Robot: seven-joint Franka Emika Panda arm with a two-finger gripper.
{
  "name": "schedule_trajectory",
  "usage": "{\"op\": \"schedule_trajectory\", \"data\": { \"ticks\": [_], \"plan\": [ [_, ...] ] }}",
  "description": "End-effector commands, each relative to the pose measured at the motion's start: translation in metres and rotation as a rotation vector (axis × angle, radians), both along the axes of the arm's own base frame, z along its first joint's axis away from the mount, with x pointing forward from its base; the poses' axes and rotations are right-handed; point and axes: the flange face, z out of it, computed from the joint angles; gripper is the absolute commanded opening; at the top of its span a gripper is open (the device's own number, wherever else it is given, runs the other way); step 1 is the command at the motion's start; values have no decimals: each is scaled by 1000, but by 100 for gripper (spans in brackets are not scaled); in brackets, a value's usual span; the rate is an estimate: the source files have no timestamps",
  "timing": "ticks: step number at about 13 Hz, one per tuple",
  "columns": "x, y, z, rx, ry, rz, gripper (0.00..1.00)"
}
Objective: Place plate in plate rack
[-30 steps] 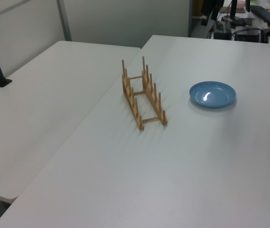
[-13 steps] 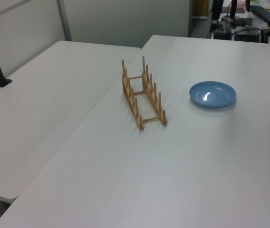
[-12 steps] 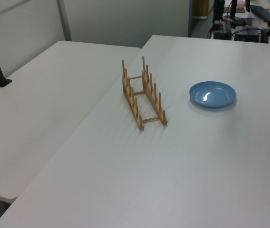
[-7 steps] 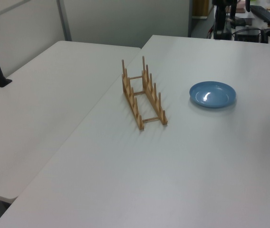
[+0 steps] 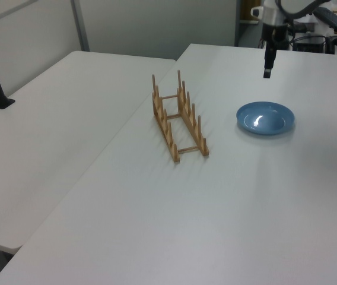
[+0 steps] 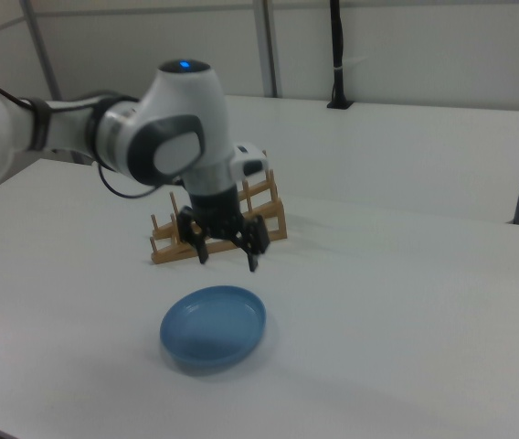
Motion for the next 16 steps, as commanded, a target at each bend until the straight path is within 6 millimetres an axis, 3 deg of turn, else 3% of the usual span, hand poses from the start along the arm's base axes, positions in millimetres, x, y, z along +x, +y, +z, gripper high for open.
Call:
{"op": "schedule_trajectory", "data": {
  "ticks": [1,7,10,14,16],
  "plan": [
    [9,-26,-45,-28,17,-6,100],
    [21,-41,-103,-24,34,-40,100],
    [22,-37,-116,-18,53,-59,99],
    [23,-39,-130,-7,71,-81,80],
    [25,-37,-137,-3,81,-108,61]
  ]
}}
